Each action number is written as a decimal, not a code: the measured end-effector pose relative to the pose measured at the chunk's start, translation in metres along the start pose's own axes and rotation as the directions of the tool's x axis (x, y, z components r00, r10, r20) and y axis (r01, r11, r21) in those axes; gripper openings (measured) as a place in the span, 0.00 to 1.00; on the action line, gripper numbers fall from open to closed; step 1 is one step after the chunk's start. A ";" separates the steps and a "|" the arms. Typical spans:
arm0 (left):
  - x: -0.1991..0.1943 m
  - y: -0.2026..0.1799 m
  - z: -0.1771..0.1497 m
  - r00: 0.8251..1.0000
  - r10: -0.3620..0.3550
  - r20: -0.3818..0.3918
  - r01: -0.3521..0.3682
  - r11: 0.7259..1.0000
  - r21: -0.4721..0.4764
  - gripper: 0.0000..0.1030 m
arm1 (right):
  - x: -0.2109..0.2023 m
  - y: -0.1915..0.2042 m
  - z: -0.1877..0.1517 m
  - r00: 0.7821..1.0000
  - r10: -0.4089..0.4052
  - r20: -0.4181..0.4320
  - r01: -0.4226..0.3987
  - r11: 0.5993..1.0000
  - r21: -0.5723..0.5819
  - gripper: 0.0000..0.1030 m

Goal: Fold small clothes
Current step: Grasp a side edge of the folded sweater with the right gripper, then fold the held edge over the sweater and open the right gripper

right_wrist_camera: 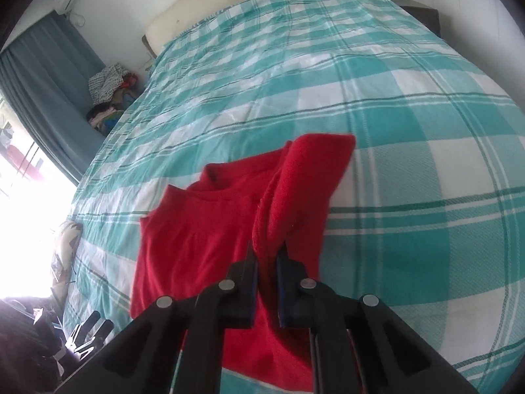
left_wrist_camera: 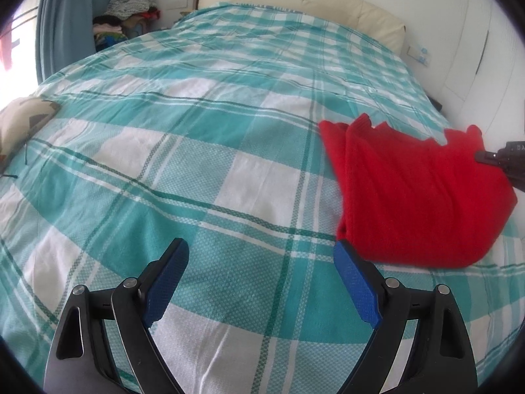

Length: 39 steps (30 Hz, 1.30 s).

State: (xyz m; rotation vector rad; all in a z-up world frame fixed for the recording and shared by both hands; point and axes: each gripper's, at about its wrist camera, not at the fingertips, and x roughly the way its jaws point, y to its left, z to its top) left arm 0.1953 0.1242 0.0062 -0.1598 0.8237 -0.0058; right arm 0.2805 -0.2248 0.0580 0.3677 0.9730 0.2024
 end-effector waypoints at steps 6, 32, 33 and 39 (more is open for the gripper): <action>-0.004 0.021 0.005 0.999 0.047 0.016 -0.047 0.998 -0.033 0.88 | 0.061 0.104 -0.008 0.998 0.049 -0.042 -0.052 0.996 -0.070 0.09; -0.004 0.045 0.010 1.000 0.000 -0.019 -0.002 0.989 -0.147 0.88 | 0.093 0.146 -0.085 0.999 0.038 -0.029 -0.046 0.913 -0.406 0.44; -0.004 0.045 0.010 1.000 -0.001 -0.019 -0.002 0.989 -0.149 0.88 | 0.099 0.148 -0.093 0.998 0.049 -0.035 -0.059 0.911 -0.408 0.44; -0.002 0.043 0.010 1.000 -0.003 -0.030 -0.001 0.991 -0.137 0.88 | 0.119 0.172 -0.134 0.998 -0.068 0.015 0.064 0.802 -0.594 0.44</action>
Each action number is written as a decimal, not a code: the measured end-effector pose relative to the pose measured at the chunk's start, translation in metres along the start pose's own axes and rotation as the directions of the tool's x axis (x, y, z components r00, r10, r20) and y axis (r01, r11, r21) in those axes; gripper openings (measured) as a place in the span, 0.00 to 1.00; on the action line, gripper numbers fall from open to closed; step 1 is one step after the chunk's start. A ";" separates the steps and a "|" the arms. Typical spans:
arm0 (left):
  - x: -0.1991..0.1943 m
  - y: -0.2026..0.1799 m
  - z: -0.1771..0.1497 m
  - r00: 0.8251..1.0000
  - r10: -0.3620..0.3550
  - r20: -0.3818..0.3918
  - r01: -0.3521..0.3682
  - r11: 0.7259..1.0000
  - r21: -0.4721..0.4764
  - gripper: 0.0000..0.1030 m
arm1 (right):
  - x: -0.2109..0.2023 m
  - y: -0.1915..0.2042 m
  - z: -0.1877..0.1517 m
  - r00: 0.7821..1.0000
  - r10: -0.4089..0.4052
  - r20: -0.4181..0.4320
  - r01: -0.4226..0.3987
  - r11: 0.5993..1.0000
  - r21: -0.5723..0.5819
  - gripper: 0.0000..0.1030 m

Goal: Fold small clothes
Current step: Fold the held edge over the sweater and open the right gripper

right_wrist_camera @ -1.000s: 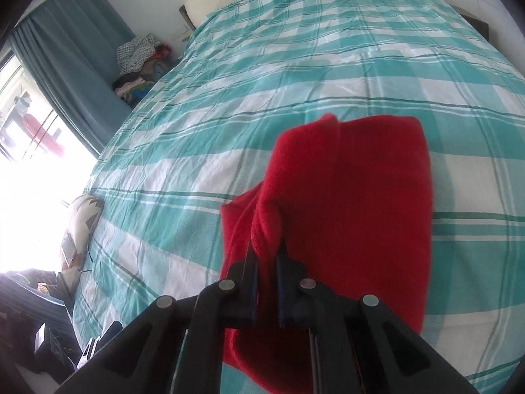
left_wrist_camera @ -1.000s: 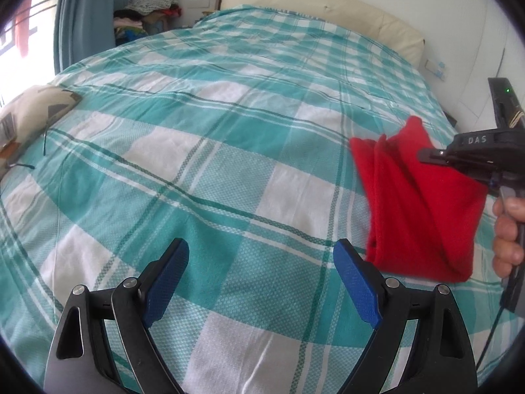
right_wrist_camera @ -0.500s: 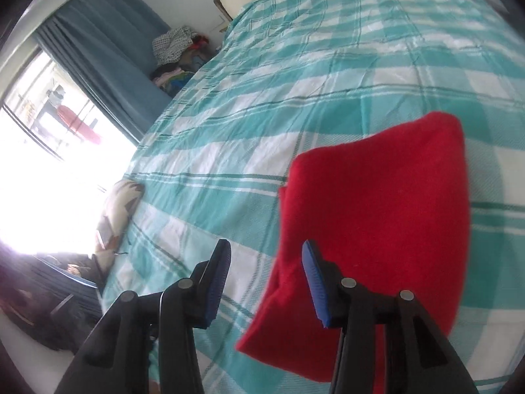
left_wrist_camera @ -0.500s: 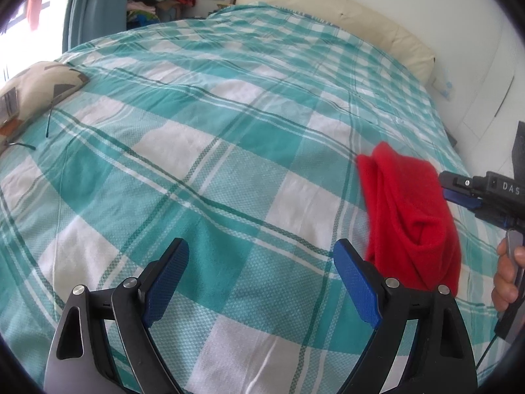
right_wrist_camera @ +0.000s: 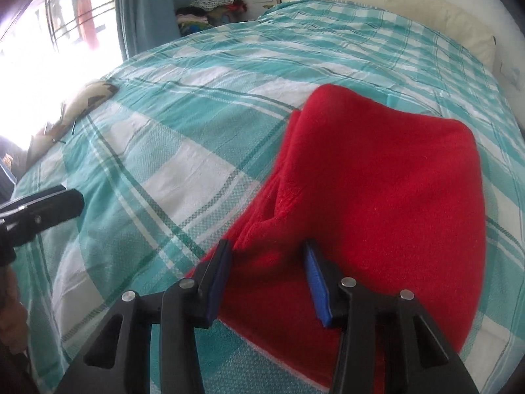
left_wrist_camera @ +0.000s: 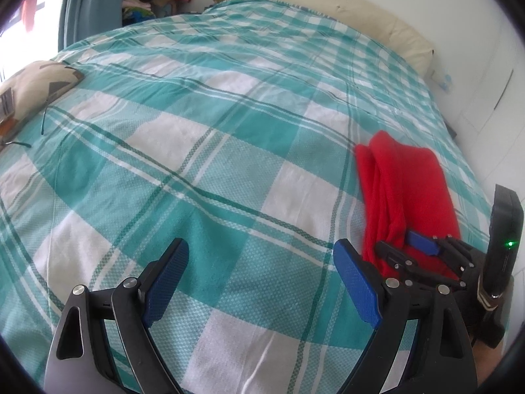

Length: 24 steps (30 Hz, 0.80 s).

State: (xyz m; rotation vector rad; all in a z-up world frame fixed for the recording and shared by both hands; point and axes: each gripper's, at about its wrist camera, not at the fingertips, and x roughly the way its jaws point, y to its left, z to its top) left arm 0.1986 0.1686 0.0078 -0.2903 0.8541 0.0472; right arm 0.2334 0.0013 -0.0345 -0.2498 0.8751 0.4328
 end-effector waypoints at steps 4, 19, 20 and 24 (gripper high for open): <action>0.000 -0.002 0.000 1.000 -0.004 -0.002 0.004 1.000 0.005 0.88 | -0.016 -0.002 0.001 1.000 -0.009 0.023 0.010 1.000 -0.012 0.44; 0.002 -0.006 -0.006 1.000 0.005 -0.014 -0.005 1.000 0.017 0.88 | -0.050 -0.079 -0.058 1.000 -0.004 0.017 0.000 0.968 0.251 0.46; 0.003 -0.007 -0.007 1.000 0.007 -0.017 -0.007 1.000 0.020 0.88 | -0.047 -0.081 -0.062 1.000 -0.002 0.016 -0.003 0.964 0.265 0.46; 0.005 -0.007 -0.008 1.000 0.011 -0.025 -0.011 1.000 0.019 0.88 | -0.051 -0.080 -0.063 0.999 -0.013 0.035 0.002 0.959 0.282 0.47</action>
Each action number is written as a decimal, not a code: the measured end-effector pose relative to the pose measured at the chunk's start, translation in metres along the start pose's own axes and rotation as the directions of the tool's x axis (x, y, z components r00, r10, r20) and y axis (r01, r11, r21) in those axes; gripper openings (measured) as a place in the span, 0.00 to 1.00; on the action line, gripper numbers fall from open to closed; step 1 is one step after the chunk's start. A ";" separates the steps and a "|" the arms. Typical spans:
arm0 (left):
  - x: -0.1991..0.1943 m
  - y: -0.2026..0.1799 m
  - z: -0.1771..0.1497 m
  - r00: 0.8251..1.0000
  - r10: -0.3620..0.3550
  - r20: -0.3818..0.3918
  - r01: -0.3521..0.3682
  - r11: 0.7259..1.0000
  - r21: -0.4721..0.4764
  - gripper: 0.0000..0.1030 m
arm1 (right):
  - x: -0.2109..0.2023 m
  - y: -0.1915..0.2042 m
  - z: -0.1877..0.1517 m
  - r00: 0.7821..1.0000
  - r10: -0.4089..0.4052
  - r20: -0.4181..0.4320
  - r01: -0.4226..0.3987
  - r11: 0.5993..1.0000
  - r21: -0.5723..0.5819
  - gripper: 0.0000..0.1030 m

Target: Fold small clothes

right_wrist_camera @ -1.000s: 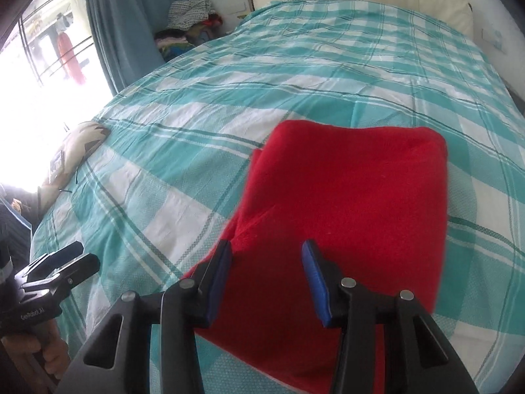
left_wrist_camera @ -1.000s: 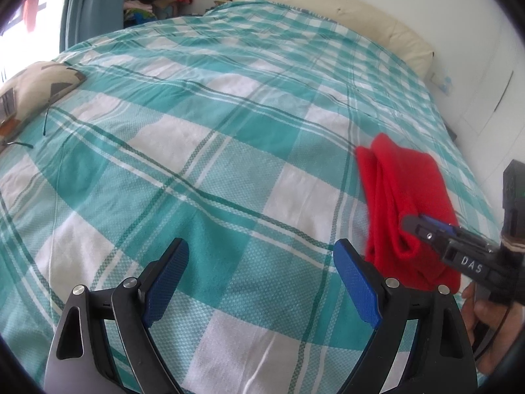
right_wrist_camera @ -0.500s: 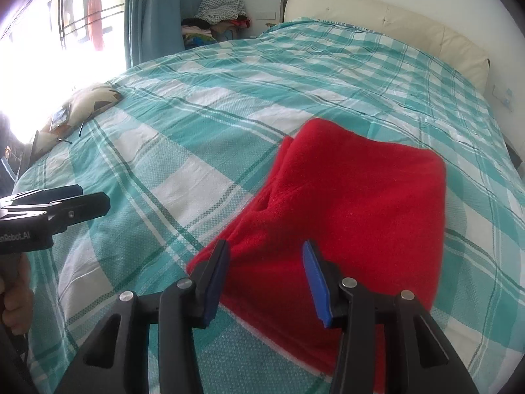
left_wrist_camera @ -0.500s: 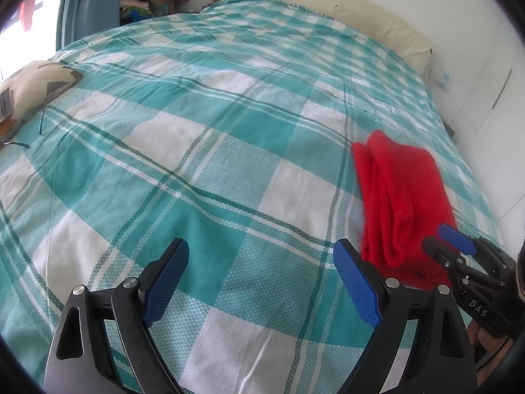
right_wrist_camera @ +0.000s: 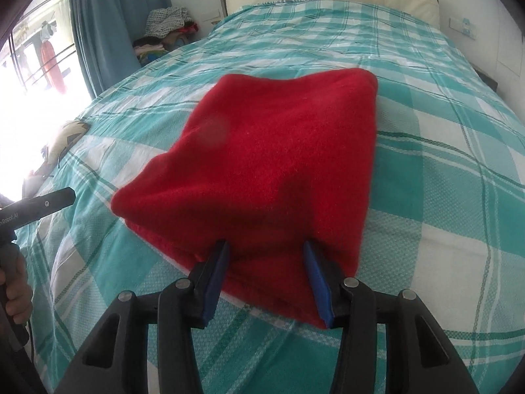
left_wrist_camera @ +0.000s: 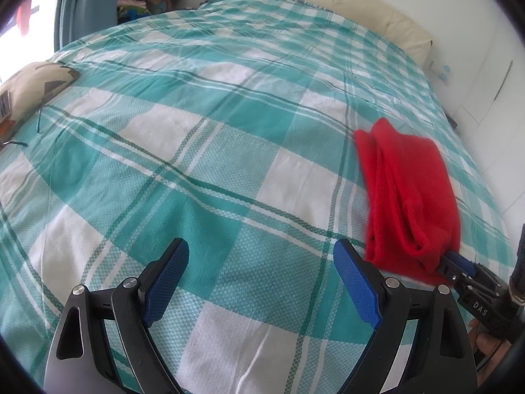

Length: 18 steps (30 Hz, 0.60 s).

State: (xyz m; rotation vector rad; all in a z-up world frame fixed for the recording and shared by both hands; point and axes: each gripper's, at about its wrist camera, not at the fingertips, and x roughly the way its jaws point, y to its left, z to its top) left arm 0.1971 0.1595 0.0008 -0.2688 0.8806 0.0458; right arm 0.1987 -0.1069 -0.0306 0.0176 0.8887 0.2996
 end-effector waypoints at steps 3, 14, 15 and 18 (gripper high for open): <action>0.000 0.001 0.001 1.000 -0.001 0.000 0.001 1.000 -0.007 0.88 | -0.017 0.004 0.001 0.999 -0.018 0.047 0.018 1.000 -0.007 0.47; -0.001 0.003 0.001 1.000 -0.014 -0.009 0.014 1.000 -0.013 0.88 | -0.059 0.001 -0.014 0.993 -0.049 0.105 0.049 0.999 0.008 0.71; 0.000 0.003 0.001 1.000 -0.014 -0.013 0.014 1.000 -0.012 0.89 | -0.060 -0.002 -0.018 0.993 -0.051 0.105 0.049 0.999 0.020 0.75; 0.001 0.002 -0.001 1.000 -0.014 -0.025 0.014 1.000 -0.004 0.89 | -0.060 -0.015 -0.028 0.995 -0.047 0.087 0.041 0.997 0.062 0.75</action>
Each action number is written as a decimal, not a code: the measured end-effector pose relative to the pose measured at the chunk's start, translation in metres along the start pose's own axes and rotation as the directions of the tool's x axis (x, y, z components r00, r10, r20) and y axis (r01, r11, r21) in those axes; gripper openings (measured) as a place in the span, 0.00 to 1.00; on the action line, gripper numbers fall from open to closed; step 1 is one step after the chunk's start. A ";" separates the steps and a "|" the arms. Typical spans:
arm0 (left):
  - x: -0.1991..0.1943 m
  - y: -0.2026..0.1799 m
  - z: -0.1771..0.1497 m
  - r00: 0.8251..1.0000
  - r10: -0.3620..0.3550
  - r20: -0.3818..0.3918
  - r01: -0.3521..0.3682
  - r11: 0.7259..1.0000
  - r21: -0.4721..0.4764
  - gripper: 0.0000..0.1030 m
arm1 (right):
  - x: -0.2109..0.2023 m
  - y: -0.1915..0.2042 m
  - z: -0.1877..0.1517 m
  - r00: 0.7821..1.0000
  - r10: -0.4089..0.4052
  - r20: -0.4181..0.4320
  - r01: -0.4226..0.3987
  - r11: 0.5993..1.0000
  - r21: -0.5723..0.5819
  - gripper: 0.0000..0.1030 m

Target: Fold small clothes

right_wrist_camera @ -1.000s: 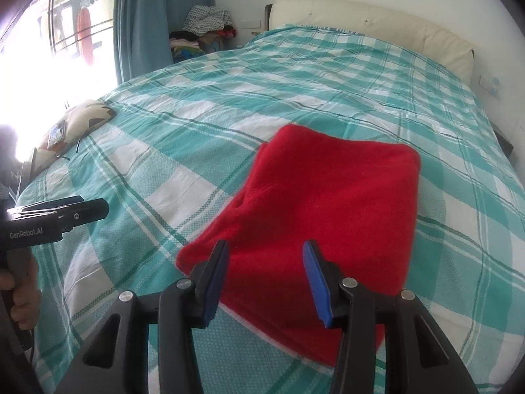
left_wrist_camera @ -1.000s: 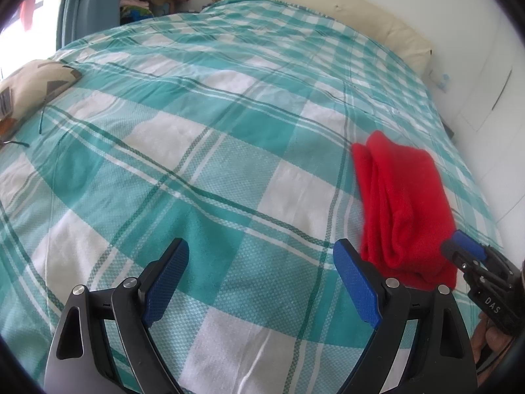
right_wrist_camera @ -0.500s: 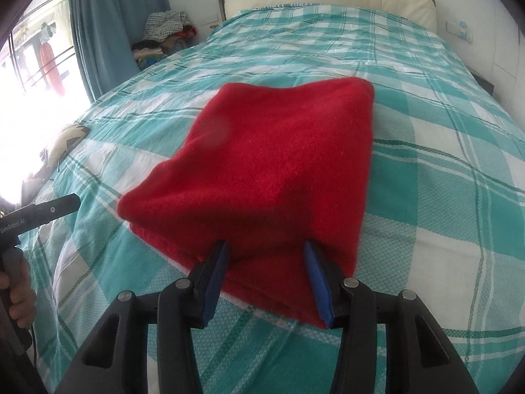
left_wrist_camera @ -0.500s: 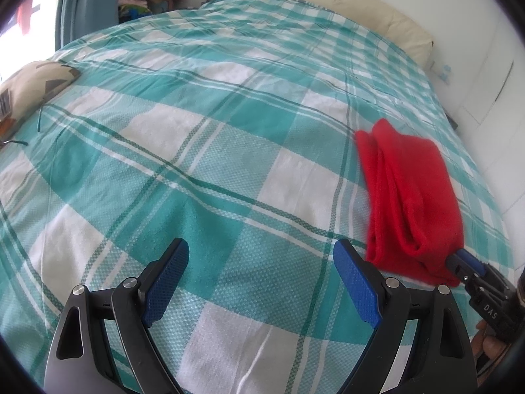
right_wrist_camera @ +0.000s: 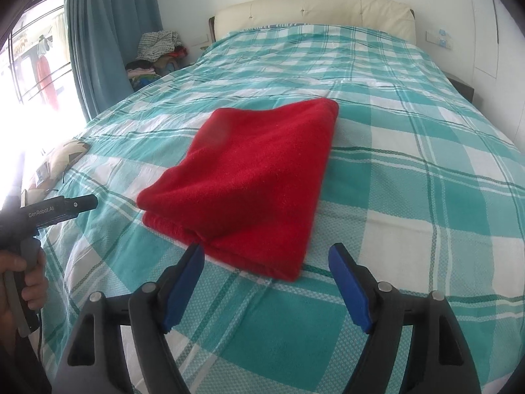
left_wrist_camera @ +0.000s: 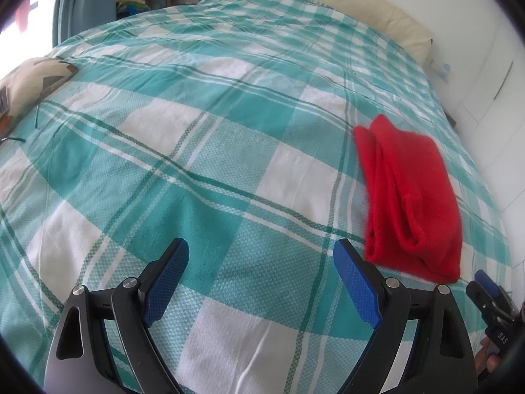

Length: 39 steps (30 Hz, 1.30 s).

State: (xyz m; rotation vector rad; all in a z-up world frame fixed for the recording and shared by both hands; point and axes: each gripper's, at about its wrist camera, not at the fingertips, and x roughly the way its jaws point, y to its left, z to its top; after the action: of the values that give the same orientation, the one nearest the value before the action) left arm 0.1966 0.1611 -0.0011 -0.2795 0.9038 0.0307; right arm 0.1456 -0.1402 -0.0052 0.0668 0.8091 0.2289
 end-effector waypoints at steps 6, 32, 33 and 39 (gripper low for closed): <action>-0.012 -0.007 0.011 0.981 -0.193 -0.009 0.193 0.981 0.006 0.89 | -0.008 -0.041 -0.006 1.000 -0.008 0.004 0.008 0.993 0.114 0.75; 0.097 -0.144 0.068 0.976 -0.149 -0.159 0.189 0.941 0.280 0.14 | 0.101 0.009 0.105 0.996 -0.087 0.009 0.087 0.986 -0.139 0.26; 0.087 -0.141 0.073 0.974 -0.174 -0.146 0.207 0.942 0.265 0.14 | 0.092 0.010 0.108 0.996 -0.077 0.035 0.081 0.987 -0.141 0.26; 0.017 -0.144 0.114 0.961 -0.271 -0.051 0.274 0.921 0.276 0.15 | 0.026 0.011 0.143 0.983 0.024 0.182 -0.008 0.996 -0.089 0.26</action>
State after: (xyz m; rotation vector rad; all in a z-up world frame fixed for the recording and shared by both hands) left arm 0.3152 0.0500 0.0848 -0.1376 0.8620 -0.3564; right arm 0.2646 -0.1194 0.0766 0.0116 0.6152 0.2694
